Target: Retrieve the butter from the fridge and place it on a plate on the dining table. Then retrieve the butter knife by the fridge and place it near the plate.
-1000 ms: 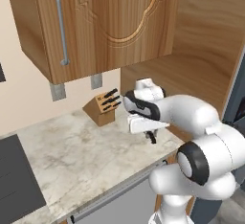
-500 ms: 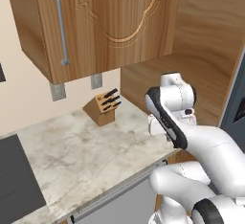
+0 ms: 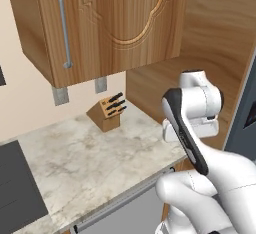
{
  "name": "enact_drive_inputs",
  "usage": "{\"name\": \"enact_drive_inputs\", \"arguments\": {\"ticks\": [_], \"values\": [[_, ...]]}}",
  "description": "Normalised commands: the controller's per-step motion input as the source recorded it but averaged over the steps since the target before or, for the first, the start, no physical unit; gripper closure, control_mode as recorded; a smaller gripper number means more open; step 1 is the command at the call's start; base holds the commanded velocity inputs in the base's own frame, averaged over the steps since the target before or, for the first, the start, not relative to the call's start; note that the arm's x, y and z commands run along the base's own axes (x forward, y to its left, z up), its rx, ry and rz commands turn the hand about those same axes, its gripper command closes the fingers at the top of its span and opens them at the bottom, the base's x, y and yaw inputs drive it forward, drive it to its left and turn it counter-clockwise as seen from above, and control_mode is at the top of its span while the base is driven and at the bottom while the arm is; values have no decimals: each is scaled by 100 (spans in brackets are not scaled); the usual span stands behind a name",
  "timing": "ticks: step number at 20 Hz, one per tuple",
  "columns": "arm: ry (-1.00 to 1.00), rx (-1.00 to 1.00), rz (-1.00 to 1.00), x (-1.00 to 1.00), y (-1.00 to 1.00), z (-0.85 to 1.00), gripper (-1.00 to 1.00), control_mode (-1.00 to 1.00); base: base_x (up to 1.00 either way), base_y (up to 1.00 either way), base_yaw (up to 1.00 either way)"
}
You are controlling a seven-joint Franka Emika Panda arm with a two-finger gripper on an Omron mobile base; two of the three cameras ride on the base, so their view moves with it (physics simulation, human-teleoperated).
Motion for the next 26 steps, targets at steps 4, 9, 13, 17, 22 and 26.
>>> {"name": "enact_drive_inputs", "arguments": {"ticks": [4,9,13,17,22,26], "values": [[0,0,0,0,0,0,100,-100,0,0,0],[0,0,0,-39,31,-1,100,-100,0,0,0],[0,0,0,0,0,0,100,100,-85,14,-7],[0,0,0,0,0,0,100,100,-80,1,-32],[0,0,0,0,0,0,100,100,-57,-22,-69],[0,0,0,0,0,0,100,100,-36,-36,-76]]}}
